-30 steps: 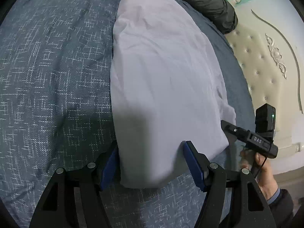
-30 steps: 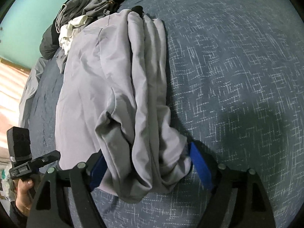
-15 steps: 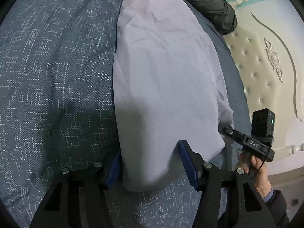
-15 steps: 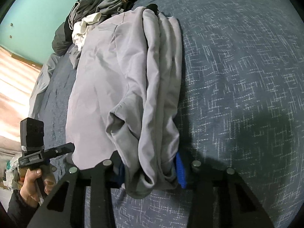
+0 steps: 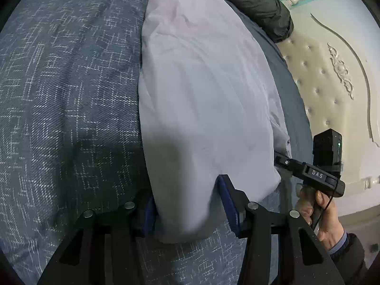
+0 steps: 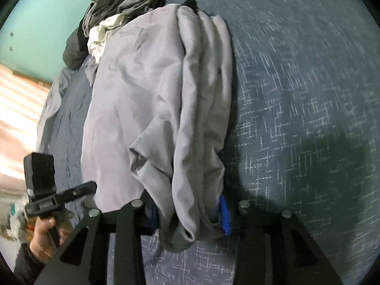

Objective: Fold clothes

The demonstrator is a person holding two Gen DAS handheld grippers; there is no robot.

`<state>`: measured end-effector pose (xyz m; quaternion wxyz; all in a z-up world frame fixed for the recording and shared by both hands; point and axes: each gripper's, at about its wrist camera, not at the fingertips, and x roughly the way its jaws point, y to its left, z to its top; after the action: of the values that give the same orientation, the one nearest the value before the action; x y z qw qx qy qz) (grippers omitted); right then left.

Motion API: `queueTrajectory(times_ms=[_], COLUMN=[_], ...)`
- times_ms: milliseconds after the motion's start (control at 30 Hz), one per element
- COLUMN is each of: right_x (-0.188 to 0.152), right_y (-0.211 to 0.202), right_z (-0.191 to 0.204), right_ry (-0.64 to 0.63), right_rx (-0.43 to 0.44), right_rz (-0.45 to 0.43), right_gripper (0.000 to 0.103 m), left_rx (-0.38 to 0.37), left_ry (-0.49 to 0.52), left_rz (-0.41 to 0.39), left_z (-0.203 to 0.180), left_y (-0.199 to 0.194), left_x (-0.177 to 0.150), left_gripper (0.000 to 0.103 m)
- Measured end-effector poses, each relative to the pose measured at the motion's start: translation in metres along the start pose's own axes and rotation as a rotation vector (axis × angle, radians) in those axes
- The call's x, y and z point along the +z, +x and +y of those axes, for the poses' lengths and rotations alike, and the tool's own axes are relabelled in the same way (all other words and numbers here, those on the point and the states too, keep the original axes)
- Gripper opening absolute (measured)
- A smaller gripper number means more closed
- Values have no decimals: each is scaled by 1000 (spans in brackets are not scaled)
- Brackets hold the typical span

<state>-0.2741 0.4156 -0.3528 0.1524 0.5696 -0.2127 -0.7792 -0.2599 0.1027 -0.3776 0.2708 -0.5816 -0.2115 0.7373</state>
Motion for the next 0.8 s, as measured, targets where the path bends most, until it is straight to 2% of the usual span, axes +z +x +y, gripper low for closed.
queueTrajectory(times_ms=[67,133,233,300,400,567,667,800], right_x=[-1,-2,1,3,6,22,30,38], right_y=[-1,-4,-15,-25,-43,-81,-109,-143], right_z=[6,14,28,37,45,51,52,57], right_ry=[-24,-63,-125,-164,-200,-233,-260,-305], right_rx=[-15,-34,-50,-55,-57,-61,-73,-101], right_rz=[-17,-31,-55,-73,-99,-157,-190,-223], right_gripper=[37,28,23,21,20,19,18,18], left_rx=[9,30,53,63,62,44,33,10], left_ry=[11,22,40,52,78,135,163,196], left_rz=[-3,-14,-41,-58,-80,-116,-129,-145], left_z=[-3,-8,-19,-27,-43,-83,-115,-134], left_y=[-2,-5,-10,-14,-23,-40,-45,-57], left_x=[-1,0,0,1,5,14,8,14], left_gripper=[52,50,42,36,33,30,30,30])
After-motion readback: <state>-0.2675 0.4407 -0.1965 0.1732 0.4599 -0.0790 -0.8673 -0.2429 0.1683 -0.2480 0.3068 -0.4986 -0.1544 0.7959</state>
